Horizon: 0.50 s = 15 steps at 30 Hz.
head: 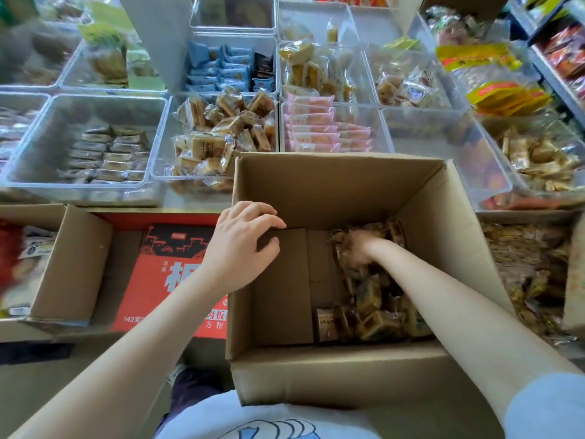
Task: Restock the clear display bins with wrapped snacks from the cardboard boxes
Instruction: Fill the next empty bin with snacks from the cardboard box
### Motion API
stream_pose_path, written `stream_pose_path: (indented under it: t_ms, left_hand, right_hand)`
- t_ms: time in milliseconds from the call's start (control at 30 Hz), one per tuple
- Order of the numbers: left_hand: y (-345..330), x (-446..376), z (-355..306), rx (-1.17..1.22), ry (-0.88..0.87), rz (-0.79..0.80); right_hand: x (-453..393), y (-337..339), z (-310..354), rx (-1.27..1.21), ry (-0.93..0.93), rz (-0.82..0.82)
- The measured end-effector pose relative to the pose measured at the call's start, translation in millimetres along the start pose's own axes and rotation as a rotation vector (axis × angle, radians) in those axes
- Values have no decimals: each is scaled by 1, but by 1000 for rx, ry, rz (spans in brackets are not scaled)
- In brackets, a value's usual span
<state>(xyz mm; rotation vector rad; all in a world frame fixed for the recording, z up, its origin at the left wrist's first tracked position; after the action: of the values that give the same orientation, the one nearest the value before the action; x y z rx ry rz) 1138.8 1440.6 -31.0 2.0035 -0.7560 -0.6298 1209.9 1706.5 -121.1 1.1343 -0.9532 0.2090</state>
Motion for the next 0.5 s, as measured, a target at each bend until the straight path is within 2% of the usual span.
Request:
stream_pose_path:
  t_ms: [67, 133, 200, 267, 333, 367, 500]
  left_hand:
    - [4, 1, 3, 75, -3, -13]
    - [13, 0, 3, 301, 37, -43]
    - [30, -3, 0, 669, 203, -48]
    - [48, -10, 4, 996, 320, -54]
    - [68, -16, 19, 1156, 331, -56]
    - [79, -19, 28, 1192, 327, -55]
    - [120, -25, 84, 1199, 343, -103]
  right_hand:
    - [20, 30, 8, -292, 90, -100]
    - [55, 55, 23, -750, 249, -156]
    - [91, 74, 45, -1187, 456, -93]
    - [120, 90, 74, -1399, 630, 3]
    - [138, 101, 107, -1424, 746, 30]
    - [141, 104, 125, -1389, 762, -7]
    - [133, 111, 204, -1135, 706, -207]
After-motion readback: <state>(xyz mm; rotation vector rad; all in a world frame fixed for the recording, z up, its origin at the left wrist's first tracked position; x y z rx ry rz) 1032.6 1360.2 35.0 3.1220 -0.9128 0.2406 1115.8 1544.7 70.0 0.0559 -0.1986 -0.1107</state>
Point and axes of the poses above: each hand's wrist, its own x-axis away from the middle knuckle, its own y-axis out of the back of the hand, z = x × y, the point moved 1 cm from there along -x, towards the middle knuckle
